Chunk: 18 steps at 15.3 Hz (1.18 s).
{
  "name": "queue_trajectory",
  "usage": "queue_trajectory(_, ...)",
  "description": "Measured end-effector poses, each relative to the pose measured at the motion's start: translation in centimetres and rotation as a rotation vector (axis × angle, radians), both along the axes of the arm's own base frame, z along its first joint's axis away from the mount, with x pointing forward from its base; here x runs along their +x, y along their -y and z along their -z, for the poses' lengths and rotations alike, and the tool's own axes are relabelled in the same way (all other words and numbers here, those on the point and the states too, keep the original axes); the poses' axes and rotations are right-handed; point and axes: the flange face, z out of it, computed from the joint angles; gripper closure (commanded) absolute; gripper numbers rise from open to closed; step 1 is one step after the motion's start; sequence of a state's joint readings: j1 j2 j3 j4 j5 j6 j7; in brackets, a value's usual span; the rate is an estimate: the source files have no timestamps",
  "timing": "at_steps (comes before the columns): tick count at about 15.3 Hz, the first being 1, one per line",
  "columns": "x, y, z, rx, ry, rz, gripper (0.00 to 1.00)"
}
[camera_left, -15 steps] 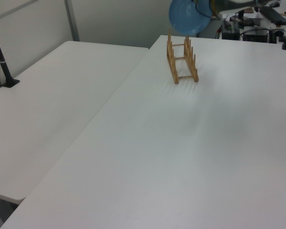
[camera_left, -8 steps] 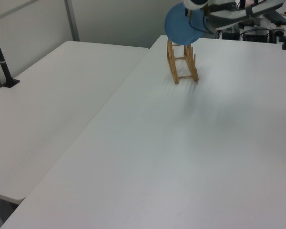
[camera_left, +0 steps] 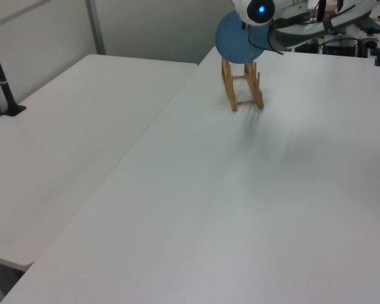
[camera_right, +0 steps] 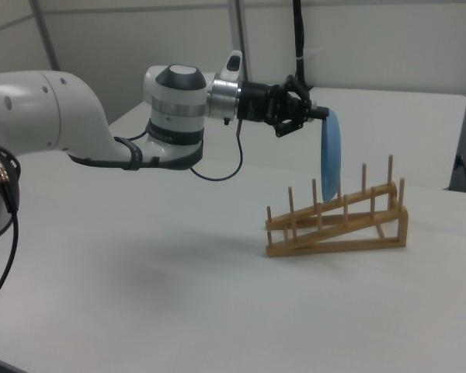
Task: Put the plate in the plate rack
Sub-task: 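Turn the plate upright and lower it between the rack pegs, then lower the plate edge into the rack slot and settle it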
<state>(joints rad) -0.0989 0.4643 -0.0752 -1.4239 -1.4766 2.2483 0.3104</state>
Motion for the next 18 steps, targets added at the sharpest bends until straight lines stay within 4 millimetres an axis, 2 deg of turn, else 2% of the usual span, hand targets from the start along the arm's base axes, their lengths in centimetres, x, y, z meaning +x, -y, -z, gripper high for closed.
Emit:
queue_trajectory(7,0.7,0.1,3.1,-0.030,-0.005,-0.008,1.00)
queue_trajectory(9,0.8,0.1,3.7,-0.029,-0.011,-0.008,0.93)
queue_trajectory(10,0.8,0.1,3.8,-0.029,-0.012,-0.008,0.87)
queue_trajectory(12,0.8,0.1,3.8,-0.029,-0.012,-0.008,0.65)
queue_trajectory(13,0.8,0.1,3.8,-0.027,-0.009,-0.007,0.57)
queue_trajectory(15,0.8,0.1,3.8,-0.024,-0.003,-0.006,0.54)
queue_trajectory(17,0.8,0.1,3.8,-0.023,-0.001,-0.004,0.35)
queue_trajectory(18,0.8,0.1,3.8,-0.023,0.000,-0.004,0.32)
